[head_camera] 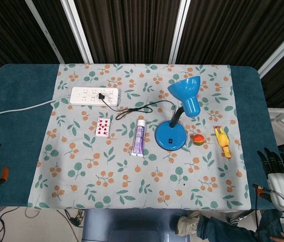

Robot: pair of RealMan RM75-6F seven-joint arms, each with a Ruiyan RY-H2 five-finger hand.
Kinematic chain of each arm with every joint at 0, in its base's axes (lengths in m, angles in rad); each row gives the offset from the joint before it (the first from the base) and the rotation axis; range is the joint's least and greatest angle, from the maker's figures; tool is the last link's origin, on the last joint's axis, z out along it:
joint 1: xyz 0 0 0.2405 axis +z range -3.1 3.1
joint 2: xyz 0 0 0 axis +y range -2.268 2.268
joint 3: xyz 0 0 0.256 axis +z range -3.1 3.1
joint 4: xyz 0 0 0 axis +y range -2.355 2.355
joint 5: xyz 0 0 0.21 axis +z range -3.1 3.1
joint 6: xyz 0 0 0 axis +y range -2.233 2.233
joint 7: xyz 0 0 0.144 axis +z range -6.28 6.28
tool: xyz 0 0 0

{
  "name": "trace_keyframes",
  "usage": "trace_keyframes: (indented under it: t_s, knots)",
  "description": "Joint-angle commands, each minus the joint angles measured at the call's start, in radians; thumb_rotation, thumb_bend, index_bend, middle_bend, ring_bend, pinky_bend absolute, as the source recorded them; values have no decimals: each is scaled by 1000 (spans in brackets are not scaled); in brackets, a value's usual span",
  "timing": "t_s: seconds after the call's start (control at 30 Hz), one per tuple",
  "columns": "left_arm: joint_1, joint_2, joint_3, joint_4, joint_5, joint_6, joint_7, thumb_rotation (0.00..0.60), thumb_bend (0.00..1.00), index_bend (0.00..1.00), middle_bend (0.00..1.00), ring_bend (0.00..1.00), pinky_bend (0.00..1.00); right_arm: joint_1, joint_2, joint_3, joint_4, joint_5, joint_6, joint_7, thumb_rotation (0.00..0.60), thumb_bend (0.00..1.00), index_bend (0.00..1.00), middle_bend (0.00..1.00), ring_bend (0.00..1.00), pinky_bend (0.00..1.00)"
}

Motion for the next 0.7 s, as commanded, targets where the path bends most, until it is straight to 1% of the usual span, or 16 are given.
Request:
trace_keyframes:
  t_s: [0.03, 0.33, 0.7]
  knots:
    - [0, 0, 0, 0, -1, 0, 0, 600, 424, 163, 42, 0, 40, -2, -1, 2, 0, 0, -1, 2, 600, 284, 0, 34, 68, 0]
    - [2, 1, 1, -2, 5, 5, -2, 600, 424, 163, 42, 0, 40, -4, -2, 1, -8, -13, -10, 2, 600, 284, 0, 35, 68, 0]
    - [2, 2, 1, -1, 4, 2, -5, 600, 424, 163, 42, 0, 40, -15, -10, 14, -18, -10, 5, 0, 600, 284, 0, 35, 68, 0]
